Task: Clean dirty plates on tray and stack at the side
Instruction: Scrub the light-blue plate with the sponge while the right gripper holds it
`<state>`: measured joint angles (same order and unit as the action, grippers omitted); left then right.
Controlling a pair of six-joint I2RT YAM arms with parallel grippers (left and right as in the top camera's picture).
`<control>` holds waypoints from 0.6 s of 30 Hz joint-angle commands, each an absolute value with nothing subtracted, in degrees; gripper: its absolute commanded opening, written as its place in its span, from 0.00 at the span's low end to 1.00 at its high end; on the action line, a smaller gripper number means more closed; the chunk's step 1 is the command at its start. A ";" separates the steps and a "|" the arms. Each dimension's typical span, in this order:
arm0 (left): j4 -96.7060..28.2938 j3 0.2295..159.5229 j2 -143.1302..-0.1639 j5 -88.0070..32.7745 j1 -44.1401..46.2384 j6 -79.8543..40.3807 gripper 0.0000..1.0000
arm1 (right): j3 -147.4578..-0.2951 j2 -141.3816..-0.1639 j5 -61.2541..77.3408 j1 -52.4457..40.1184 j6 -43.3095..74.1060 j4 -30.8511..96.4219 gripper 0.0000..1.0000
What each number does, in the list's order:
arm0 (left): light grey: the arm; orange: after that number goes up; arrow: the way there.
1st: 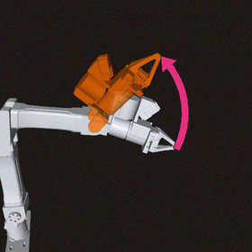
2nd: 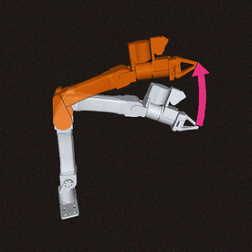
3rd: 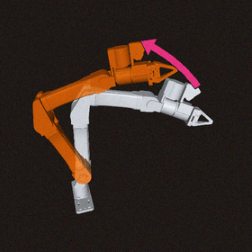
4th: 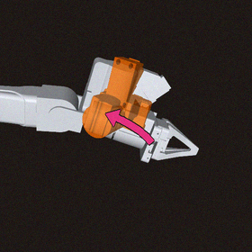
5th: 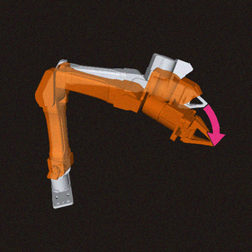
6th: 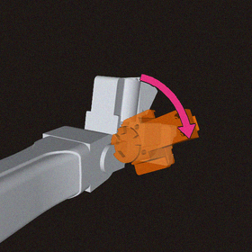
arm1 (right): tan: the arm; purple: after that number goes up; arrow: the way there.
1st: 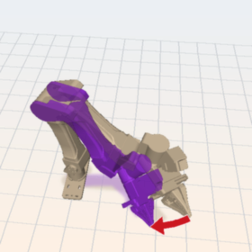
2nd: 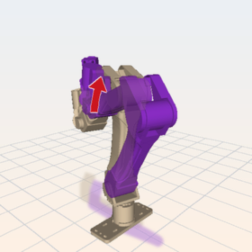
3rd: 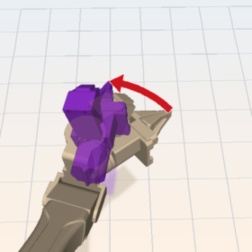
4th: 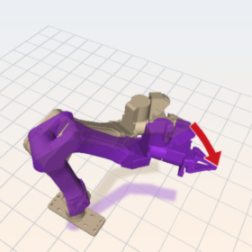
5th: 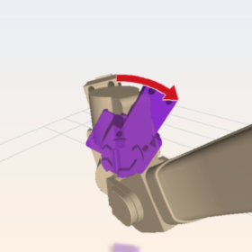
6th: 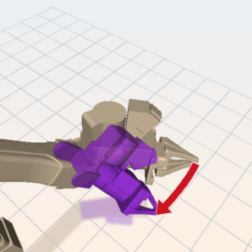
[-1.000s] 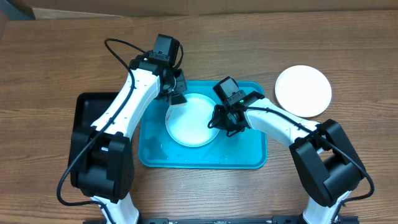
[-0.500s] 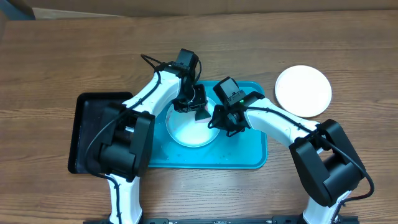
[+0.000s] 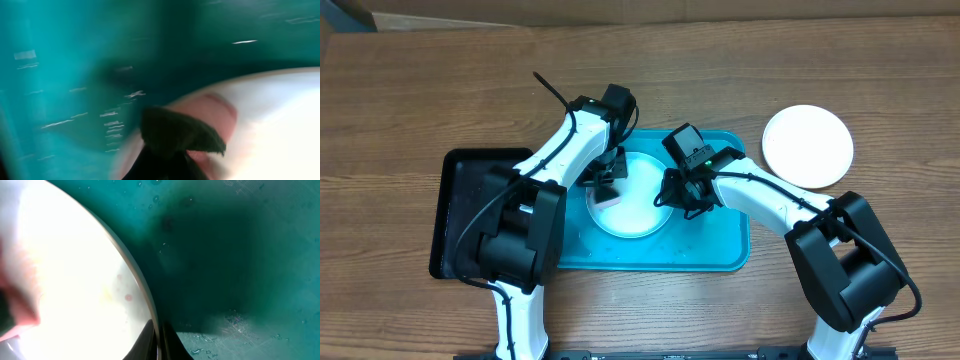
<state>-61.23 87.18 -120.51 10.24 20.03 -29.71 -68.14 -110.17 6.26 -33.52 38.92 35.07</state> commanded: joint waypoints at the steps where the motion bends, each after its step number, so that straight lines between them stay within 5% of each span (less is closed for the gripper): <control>1: -65.06 87.07 -123.20 32.51 17.74 -28.64 0.04 | -67.46 -111.48 1.96 -33.06 38.79 36.34 0.04; 9: -73.08 97.19 -123.17 28.03 17.74 -28.69 0.04 | -67.46 -111.48 1.96 -33.06 38.79 36.27 0.04; 18: -66.06 99.18 -123.26 -15.57 17.82 -18.20 0.04 | -67.46 -111.48 1.96 -33.06 38.79 36.25 0.04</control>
<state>-67.35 98.74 -122.43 2.96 17.12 -23.86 -68.29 -110.26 6.17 -33.74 38.76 35.55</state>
